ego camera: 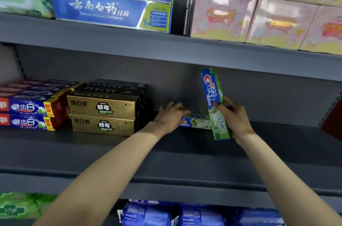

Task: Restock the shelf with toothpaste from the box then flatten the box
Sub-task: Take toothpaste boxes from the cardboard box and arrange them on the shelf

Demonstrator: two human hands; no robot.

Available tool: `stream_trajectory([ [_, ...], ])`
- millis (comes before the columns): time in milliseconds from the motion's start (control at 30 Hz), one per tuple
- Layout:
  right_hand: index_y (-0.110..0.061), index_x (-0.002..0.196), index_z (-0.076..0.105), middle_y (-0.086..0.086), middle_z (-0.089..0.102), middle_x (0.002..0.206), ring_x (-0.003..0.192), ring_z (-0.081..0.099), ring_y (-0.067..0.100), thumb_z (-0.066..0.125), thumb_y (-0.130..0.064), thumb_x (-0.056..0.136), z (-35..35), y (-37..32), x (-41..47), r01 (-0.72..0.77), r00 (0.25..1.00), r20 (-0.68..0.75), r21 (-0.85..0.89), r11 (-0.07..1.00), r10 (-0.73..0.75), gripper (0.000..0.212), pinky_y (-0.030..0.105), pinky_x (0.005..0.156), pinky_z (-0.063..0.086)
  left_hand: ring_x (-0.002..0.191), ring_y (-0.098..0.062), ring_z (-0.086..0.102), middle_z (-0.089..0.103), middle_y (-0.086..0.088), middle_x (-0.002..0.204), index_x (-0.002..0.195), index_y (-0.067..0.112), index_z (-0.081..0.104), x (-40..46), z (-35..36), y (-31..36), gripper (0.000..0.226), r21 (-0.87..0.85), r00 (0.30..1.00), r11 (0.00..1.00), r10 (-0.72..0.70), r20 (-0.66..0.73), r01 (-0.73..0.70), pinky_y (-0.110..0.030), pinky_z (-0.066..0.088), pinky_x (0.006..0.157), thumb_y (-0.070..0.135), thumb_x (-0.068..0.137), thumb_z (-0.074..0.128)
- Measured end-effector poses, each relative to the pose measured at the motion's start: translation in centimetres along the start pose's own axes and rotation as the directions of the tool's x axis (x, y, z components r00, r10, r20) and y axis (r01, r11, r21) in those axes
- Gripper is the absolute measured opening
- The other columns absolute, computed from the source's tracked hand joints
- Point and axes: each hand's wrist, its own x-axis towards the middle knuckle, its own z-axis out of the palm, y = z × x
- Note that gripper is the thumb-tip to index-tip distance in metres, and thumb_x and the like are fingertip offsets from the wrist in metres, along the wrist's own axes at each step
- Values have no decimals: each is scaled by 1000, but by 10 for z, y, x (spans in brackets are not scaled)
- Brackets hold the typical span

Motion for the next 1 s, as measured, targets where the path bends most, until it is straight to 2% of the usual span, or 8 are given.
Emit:
stream_trajectory([
  [133, -17, 115, 61, 4, 70, 95, 75, 69, 12, 61, -18, 89, -2, 4, 5, -24, 1000, -3, 18, 1000, 24, 25, 25, 63, 53, 132, -26, 27, 33, -2, 142, 145, 32, 34, 10, 8, -2, 49, -22, 1000, 1000, 4, -23, -5, -49, 25, 108, 33, 97, 47],
  [433, -18, 116, 60, 5, 69, 96, 79, 70, 17, 60, -17, 90, 2, 8, 16, -38, 999, 34, 11, 999, 38, 26, 32, 68, 57, 131, -27, 30, 35, -3, 140, 145, 30, 35, 18, 20, -2, 51, -64, 999, 998, -16, -36, 14, -46, 25, 109, 33, 96, 49],
  [633, -20, 122, 61, -2, 69, 90, 80, 69, 16, 64, -21, 88, 2, 13, 23, 37, 998, 60, -179, 983, -27, 34, 30, 74, 56, 135, -30, 29, 32, -8, 145, 144, 22, 34, 13, 17, -13, 68, -186, 980, 966, -191, -53, 178, -43, 28, 109, 34, 85, 66],
  [700, -22, 127, 58, -4, 68, 97, 79, 65, 5, 65, -23, 87, -2, 12, 27, 131, 989, 115, -383, 914, -94, 41, 11, 71, 49, 133, -29, 35, 41, -11, 140, 138, 15, 42, 10, 16, -22, 59, -409, 960, 888, -267, -85, 211, -37, 32, 108, 24, 85, 66],
  [767, -22, 132, 54, -6, 65, 109, 94, 63, 6, 65, -24, 88, -2, 10, 31, 226, 966, 239, -601, 767, -98, 45, 2, 75, 41, 128, -27, 45, 52, -13, 135, 133, 9, 49, 6, 15, -28, 43, -647, 914, 726, -391, -110, 233, -31, 36, 105, 17, 92, 57],
  [833, -25, 134, 52, -5, 62, 125, 114, 58, 16, 65, -26, 87, -1, 12, 36, 284, 942, 332, -731, 621, -39, 48, 20, 97, 43, 124, -27, 50, 55, -13, 133, 131, 7, 53, 1, 12, -30, 35, -814, 843, 522, -533, -80, 253, -30, 38, 101, 19, 99, 45],
  [900, -29, 132, 52, -2, 59, 130, 121, 53, 21, 64, -29, 86, 3, 13, 40, 286, 933, 357, -796, 534, 33, 48, 39, 100, 43, 123, -28, 49, 54, -14, 133, 130, 8, 53, -3, 7, -29, 38, -903, 786, 335, -618, 5, 270, -29, 36, 98, 27, 101, 38],
  [1000, -30, 133, 49, -2, 52, 137, 125, 47, 22, 64, -29, 87, 14, 12, 40, 334, 899, 424, -826, 454, 110, 49, 43, 101, 42, 125, -28, 47, 52, -13, 135, 133, 8, 50, -6, 2, -29, 46, -928, 771, 233, -631, 83, 290, -31, 34, 101, 37, 101, 37],
])
